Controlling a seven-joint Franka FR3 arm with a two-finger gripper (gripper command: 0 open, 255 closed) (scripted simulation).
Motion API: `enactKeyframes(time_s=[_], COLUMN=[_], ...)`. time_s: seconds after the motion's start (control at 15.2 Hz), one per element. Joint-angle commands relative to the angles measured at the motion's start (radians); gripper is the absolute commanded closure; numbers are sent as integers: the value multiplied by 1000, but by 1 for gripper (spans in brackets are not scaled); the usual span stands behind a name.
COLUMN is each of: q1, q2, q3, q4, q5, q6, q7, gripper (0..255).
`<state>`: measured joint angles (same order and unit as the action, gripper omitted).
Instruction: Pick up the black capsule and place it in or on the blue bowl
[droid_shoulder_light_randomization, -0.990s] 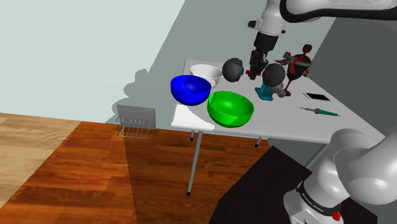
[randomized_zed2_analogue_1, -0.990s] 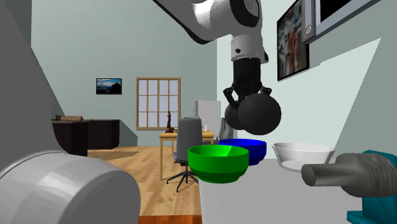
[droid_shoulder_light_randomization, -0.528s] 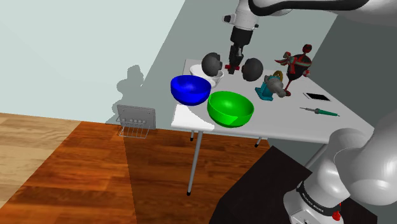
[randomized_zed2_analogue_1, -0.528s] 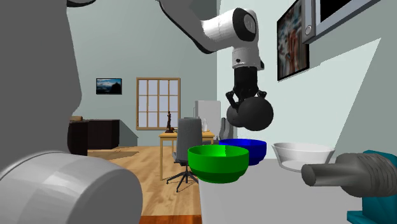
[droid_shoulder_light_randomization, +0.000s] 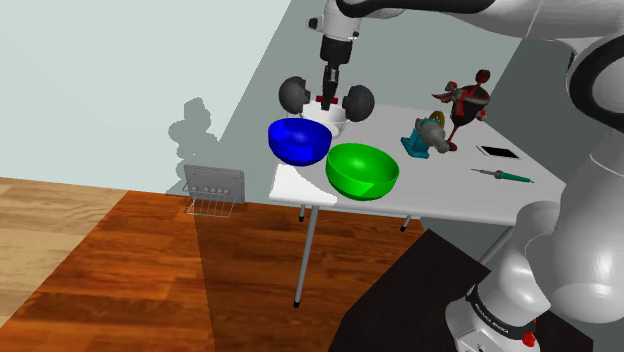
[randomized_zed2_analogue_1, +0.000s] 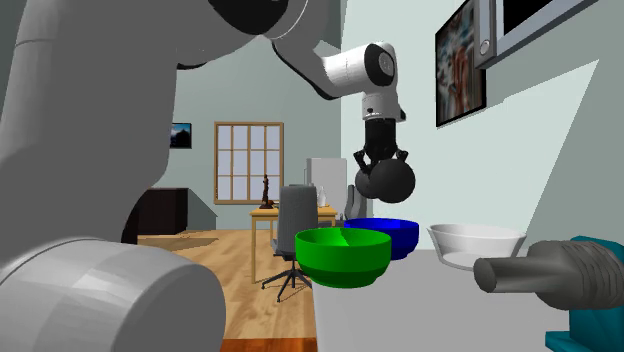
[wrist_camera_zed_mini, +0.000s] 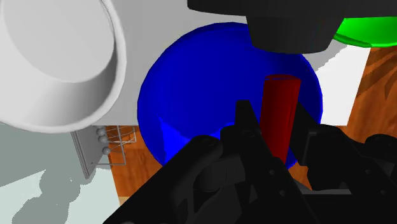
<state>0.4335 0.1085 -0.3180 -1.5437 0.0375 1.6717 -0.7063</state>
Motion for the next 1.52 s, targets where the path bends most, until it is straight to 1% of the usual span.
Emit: enactKeyframes(time_s=[0.0, 0.13, 0.2, 0.99, 1.45], q1=[-5, -13, -17, -1, -1], q2=[95, 189, 220, 188, 188], q3=[2, 8, 10, 14, 14], q4=[120, 248, 292, 82, 82], q5=[29, 56, 64, 55, 55], q6=[-29, -66, -80, 99, 99], q7=[0, 7, 9, 9, 9], gripper=[255, 255, 255, 255, 255])
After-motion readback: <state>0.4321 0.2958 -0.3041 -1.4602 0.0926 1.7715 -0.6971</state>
